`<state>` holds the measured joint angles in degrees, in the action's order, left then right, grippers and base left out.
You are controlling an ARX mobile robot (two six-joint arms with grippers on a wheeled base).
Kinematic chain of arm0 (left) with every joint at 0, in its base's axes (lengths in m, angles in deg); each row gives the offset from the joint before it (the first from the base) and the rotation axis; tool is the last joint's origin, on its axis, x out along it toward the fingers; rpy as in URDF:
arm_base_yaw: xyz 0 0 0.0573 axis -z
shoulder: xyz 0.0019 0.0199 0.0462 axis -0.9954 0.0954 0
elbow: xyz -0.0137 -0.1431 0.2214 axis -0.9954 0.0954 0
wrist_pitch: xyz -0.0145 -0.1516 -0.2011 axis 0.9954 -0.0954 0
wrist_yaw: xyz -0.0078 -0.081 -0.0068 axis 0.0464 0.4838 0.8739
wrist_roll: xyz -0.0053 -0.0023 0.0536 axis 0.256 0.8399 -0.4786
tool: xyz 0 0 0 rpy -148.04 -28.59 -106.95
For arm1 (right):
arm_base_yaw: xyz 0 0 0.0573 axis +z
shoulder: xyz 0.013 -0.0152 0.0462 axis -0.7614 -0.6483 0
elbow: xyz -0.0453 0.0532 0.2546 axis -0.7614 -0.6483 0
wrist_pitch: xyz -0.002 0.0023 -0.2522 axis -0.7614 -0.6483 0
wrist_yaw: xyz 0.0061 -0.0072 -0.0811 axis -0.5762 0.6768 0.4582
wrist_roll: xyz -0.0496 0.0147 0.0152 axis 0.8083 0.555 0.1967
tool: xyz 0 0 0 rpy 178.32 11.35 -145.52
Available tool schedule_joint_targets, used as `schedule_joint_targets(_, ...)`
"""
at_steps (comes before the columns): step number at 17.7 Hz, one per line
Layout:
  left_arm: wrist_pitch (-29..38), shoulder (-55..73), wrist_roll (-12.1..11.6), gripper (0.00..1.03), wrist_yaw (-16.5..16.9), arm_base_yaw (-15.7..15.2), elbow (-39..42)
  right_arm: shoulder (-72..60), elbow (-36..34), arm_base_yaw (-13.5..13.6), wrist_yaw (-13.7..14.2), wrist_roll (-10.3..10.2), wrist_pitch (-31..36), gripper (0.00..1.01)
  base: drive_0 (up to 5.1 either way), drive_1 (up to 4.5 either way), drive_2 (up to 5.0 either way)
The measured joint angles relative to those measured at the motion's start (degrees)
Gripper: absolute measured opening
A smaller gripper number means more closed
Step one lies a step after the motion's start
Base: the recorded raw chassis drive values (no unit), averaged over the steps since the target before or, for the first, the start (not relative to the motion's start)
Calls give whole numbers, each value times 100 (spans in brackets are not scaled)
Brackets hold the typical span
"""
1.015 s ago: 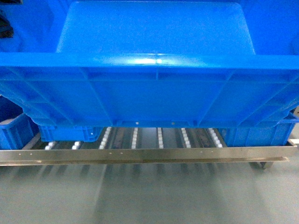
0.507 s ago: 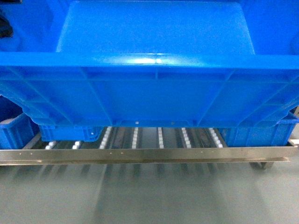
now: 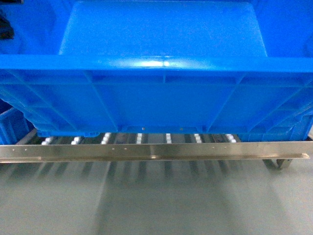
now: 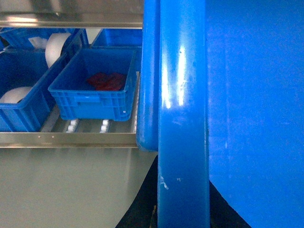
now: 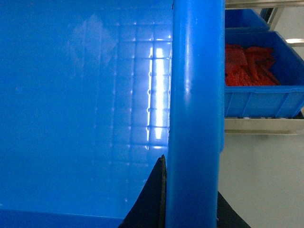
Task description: Place box next to blue box on left shelf
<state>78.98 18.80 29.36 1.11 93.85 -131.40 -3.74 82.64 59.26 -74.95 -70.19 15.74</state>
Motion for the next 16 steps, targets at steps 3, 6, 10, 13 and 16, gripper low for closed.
schedule_joint_targets(3,-2,0,0,6,4,0,0,0,0,0,0,2,-2,7,0,0,0)
schedule_joint_targets(6,-2,0,0,6,2,0,0,0,0,0,-2,2,-7,7,0,0,0)
schedule_joint_targets(10,-2,0,0,6,4,0,0,0,0,0,0,0,-2,7,0,0,0)
schedule_joint_targets(13,-2,0,0,6,2,0,0,0,0,0,-2,0,-11,7,0,0,0)
schedule_joint_targets(16,0,0,2,6,7,0,0,0,0,0,0,2,2,7,0,0,0)
